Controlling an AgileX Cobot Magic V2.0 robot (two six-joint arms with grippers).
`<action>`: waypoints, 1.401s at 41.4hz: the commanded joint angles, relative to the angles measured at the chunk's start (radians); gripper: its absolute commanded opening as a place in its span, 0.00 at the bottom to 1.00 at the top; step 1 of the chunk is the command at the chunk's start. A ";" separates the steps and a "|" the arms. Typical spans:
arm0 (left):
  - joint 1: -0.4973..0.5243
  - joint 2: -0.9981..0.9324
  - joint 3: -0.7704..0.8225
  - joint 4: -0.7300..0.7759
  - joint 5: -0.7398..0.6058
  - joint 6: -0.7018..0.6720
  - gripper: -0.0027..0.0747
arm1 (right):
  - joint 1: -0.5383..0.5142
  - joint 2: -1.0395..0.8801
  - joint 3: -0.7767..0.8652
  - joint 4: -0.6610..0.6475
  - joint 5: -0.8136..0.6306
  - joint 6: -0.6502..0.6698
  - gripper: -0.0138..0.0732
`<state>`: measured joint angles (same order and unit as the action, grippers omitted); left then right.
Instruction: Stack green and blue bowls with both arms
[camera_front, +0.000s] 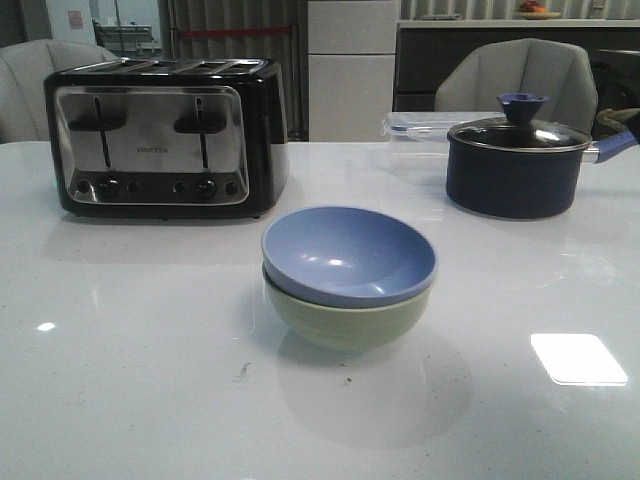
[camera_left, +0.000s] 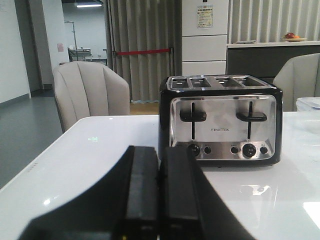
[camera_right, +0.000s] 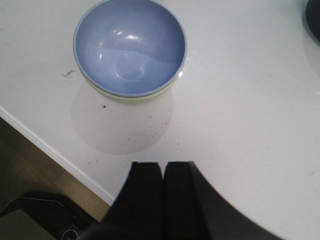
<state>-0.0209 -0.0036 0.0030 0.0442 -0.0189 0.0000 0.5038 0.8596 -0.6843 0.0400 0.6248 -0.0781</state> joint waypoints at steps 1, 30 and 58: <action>0.002 -0.021 0.004 -0.009 -0.091 -0.006 0.15 | -0.015 -0.023 -0.015 -0.017 -0.060 -0.010 0.22; 0.002 -0.021 0.004 -0.009 -0.091 -0.006 0.15 | -0.575 -0.782 0.570 -0.011 -0.460 -0.010 0.22; 0.002 -0.021 0.004 -0.009 -0.091 -0.006 0.15 | -0.556 -0.890 0.709 0.057 -0.671 -0.010 0.22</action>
<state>-0.0209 -0.0036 0.0030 0.0435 -0.0251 0.0000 -0.0547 -0.0101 0.0272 0.0902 0.0644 -0.0781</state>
